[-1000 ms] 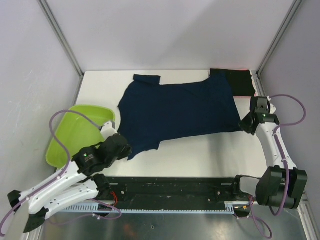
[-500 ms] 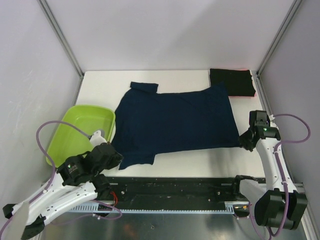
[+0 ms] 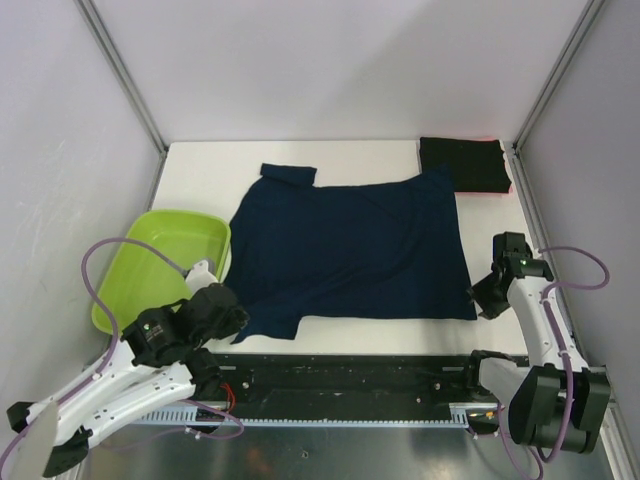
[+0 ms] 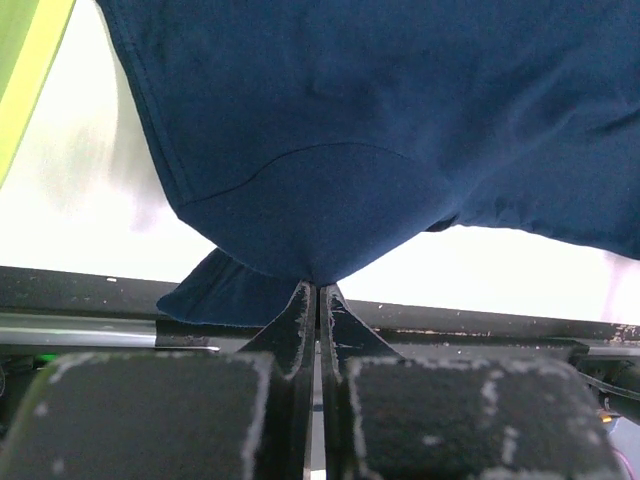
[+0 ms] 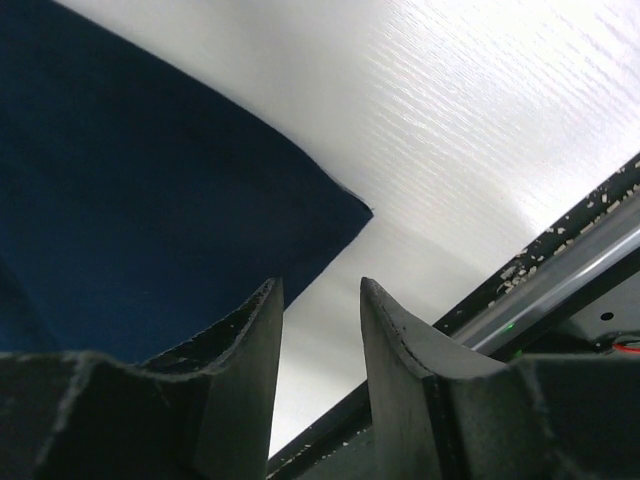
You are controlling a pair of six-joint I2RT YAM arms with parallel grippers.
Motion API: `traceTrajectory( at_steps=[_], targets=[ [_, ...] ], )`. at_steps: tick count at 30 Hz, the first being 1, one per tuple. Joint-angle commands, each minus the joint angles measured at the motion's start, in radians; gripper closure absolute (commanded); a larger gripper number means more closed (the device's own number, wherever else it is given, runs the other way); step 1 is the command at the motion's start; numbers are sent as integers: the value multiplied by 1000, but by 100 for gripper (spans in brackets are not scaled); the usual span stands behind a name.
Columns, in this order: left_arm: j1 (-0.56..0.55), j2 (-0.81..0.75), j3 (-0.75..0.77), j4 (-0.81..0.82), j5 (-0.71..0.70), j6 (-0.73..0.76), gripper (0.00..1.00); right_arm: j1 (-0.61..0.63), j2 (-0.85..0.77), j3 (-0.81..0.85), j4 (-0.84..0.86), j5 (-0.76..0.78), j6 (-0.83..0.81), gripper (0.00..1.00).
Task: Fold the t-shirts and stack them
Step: Grap the side of the flattened tshirt closest away from the robot with both arms
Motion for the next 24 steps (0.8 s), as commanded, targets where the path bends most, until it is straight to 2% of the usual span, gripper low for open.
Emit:
traceTrajectory(
  at_steps=[1, 13, 24],
  targets=[
    [4, 16, 14, 40, -10, -17, 100, -16, 20, -49, 3, -2, 45, 61],
    [4, -49, -10, 66, -35, -6, 100, -109, 109, -124, 181, -27, 40, 64],
    [4, -42, 14, 74, -59, 31, 100, -142, 138, -137, 241, -67, 47, 65]
  ],
)
